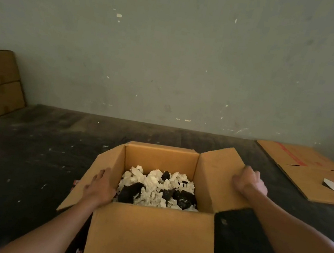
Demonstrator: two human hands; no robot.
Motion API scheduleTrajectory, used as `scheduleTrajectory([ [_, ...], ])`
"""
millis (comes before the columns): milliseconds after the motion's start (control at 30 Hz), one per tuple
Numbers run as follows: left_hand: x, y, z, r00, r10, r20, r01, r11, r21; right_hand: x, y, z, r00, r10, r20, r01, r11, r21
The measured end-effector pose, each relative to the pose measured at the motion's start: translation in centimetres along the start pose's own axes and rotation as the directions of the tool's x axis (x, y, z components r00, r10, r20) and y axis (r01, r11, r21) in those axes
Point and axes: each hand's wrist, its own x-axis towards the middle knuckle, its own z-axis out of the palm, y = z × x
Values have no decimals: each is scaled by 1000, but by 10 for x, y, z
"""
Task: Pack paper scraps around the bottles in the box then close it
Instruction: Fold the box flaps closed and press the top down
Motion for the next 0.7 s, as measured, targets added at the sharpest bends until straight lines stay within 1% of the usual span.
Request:
scheduleTrajectory([
  [67, -15, -4, 1, 999, -35, -26, 34, 999, -27, -20, -17, -21, 990, -134, -33, 129, 984, -124],
  [133, -31, -5, 3, 997, -60, -39, 59, 997, -42, -36, -36, -36, 972, -231, -35, 215, 944, -250],
  [167, -38, -4, 5, 996, -73, -46, 71, 996, -52, -45, -46, -41, 963, -269, -34, 249, 926, -284],
  [267, -57, 0, 10, 986, -154, -70, 143, 980, -139, -74, -75, -44, 917, -396, -35, 373, 888, -268],
  [333, -67, 1, 12, 965, -255, -64, 231, 938, -258, -92, -89, -36, 884, -467, -23, 454, 869, -197],
  [367, -72, 2, 12, 951, -304, -52, 270, 901, -338, -100, -94, -29, 872, -489, -11, 483, 864, -141],
  [433, -79, 3, 13, 927, -374, -25, 308, 800, -515, -111, -99, -9, 851, -523, 42, 525, 851, -21],
  [500, -85, 1, 13, 904, -427, 4, 323, 679, -660, -120, -98, 15, 828, -539, 152, 544, 839, 8],
  [567, -88, -4, 13, 882, -469, 47, 348, 580, -736, -125, -90, 40, 800, -519, 300, 557, 829, -51],
  [600, -88, -8, 13, 879, -472, 74, 358, 549, -756, -128, -85, 53, 784, -504, 362, 568, 818, -93],
  [667, -87, -15, 14, 874, -467, 135, 392, 513, -764, -132, -70, 75, 763, -473, 440, 590, 788, -176],
  [700, -86, -20, 14, 870, -465, 164, 413, 507, -756, -133, -63, 85, 756, -469, 457, 606, 766, -216],
])
